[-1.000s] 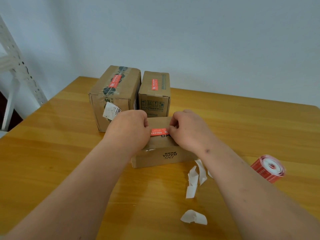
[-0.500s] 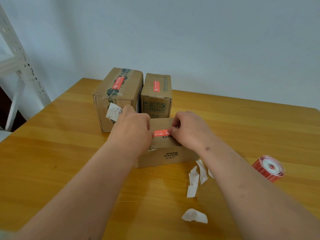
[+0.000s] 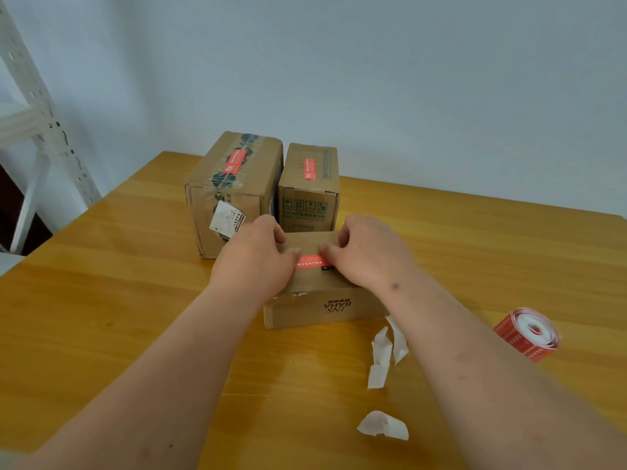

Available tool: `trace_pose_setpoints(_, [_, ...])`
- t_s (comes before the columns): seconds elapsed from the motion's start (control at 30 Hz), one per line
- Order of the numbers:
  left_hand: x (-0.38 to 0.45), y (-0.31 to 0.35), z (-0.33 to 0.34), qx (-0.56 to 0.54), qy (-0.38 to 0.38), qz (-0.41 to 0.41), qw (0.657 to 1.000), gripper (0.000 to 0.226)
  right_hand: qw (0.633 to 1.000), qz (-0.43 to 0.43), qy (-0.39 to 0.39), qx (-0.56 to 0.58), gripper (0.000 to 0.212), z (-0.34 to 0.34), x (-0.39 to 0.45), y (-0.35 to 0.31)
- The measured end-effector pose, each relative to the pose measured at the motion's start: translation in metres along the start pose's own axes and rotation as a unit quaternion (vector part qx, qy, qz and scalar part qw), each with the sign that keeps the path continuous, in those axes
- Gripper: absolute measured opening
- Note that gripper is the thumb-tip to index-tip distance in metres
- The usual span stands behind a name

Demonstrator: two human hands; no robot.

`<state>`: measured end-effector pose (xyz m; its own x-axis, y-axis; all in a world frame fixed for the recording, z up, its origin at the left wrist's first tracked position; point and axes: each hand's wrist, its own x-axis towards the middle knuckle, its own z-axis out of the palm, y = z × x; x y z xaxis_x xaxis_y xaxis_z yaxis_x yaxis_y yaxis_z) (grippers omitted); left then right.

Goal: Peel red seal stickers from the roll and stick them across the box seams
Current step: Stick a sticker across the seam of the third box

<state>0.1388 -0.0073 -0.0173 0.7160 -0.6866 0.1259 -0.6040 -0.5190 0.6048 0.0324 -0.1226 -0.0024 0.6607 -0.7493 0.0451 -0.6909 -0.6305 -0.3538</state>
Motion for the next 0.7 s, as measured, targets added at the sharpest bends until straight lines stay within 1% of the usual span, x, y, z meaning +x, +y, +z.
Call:
trace_pose_setpoints(0.07, [0.001, -0.003, 0.0, -0.041, -0.001, -0.014, 0.999, 0.017, 1.0, 0.009, -0.002, 0.008, 0.01, -0.003, 0.001, 0.001])
trace_pose_setpoints(0.17, [0.002, -0.005, 0.001, -0.064, 0.001, -0.017, 0.998, 0.016, 0.999, 0.019, 0.0, 0.027, 0.016, -0.006, 0.0, 0.005])
trace_pose_setpoints(0.27, [-0.001, -0.002, 0.003, -0.032, 0.012, -0.003, 0.999, 0.018, 0.999, -0.004, 0.022, 0.036, 0.013, -0.003, -0.004, 0.006])
trace_pose_setpoints(0.33, [-0.003, -0.002, 0.004, -0.024, 0.012, 0.0, 1.0, 0.022, 0.999, -0.003, 0.018, 0.034, 0.011, -0.003, -0.004, 0.008])
trace_pose_setpoints(0.43, [-0.004, -0.006, 0.003, -0.061, 0.022, -0.006, 0.998, 0.017, 0.999, -0.003, 0.005, 0.052, 0.017, -0.005, -0.005, 0.012])
trace_pose_setpoints(0.47, [-0.005, -0.006, 0.002, -0.065, 0.022, -0.008, 0.998, 0.02, 0.998, -0.012, 0.0, 0.057, 0.019, -0.005, -0.007, 0.012])
trace_pose_setpoints(0.57, [-0.01, -0.003, 0.003, -0.045, 0.006, -0.006, 0.999, 0.041, 0.998, -0.029, -0.017, 0.054, 0.035, -0.003, -0.01, 0.009])
trace_pose_setpoints(0.6, [-0.011, -0.003, 0.003, -0.053, 0.002, -0.009, 0.999, 0.041, 0.998, -0.029, -0.02, 0.055, 0.035, -0.004, -0.01, 0.009])
trace_pose_setpoints(0.7, [-0.007, -0.008, 0.003, -0.119, -0.016, -0.032, 0.992, 0.033, 0.996, -0.02, -0.016, 0.083, 0.021, -0.007, -0.009, 0.016])
